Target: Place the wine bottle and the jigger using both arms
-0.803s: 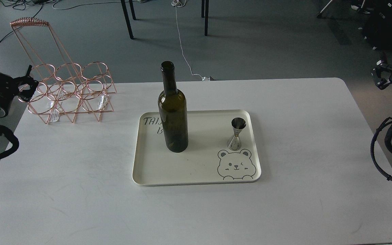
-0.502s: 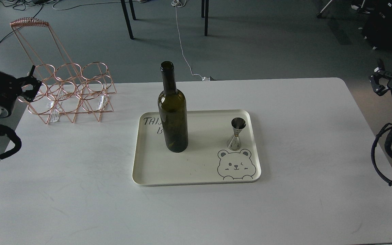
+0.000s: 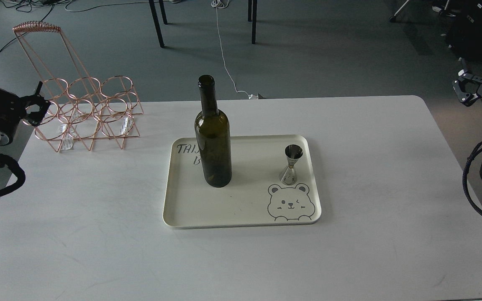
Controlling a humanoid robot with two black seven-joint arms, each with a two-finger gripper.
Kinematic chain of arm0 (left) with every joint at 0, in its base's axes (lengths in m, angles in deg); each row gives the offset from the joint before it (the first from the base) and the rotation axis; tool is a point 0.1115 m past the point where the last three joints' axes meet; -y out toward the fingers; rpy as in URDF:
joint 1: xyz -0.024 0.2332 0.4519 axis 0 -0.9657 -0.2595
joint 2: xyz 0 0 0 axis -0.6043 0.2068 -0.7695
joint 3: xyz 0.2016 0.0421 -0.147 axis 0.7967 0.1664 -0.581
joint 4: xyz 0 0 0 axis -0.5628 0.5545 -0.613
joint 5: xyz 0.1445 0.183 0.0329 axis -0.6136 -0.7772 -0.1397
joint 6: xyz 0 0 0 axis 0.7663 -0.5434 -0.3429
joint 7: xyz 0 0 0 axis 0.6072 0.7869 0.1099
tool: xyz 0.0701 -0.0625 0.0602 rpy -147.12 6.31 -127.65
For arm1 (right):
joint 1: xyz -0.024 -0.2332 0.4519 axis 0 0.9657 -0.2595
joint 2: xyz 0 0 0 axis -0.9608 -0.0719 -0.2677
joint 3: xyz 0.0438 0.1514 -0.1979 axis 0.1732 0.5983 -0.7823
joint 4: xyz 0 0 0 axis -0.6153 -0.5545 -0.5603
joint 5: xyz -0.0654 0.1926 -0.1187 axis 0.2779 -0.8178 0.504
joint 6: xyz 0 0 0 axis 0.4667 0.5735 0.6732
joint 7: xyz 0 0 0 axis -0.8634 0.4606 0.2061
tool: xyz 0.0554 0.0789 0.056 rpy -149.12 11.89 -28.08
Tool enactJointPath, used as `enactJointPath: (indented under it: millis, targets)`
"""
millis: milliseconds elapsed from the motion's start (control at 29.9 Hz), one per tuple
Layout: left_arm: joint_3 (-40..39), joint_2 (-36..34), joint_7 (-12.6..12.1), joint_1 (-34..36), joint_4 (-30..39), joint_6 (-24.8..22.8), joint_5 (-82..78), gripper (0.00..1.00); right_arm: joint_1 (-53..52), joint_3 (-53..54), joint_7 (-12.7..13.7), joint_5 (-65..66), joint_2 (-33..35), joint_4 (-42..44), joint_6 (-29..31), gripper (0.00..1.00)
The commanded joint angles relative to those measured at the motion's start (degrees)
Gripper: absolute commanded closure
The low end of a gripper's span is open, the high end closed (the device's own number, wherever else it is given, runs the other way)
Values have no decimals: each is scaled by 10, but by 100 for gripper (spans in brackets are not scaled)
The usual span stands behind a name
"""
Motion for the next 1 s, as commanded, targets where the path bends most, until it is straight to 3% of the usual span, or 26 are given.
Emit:
enactJointPath:
  millis: [0,301,502,703,970]
  targets:
    - [-1,-1,3,5,1,0,-58,2,14,-1,0,125,59,-80,-16,1]
    - [-1,1,4,4,1,0,-73,2,95,0,0,402,141,-261,-138,2]
    - [-2,-3,4,4,1,0,-71,2,162,-2,0,712,135,-336,-290,2]
    - [-2,-3,4,4,1,0,-73,2,186,-72,0,1007,94,-322,-468,2]
    - [-2,-13,4,5,1,0,-73,2,130,-135,0,1119,-26,-223,-503,2]
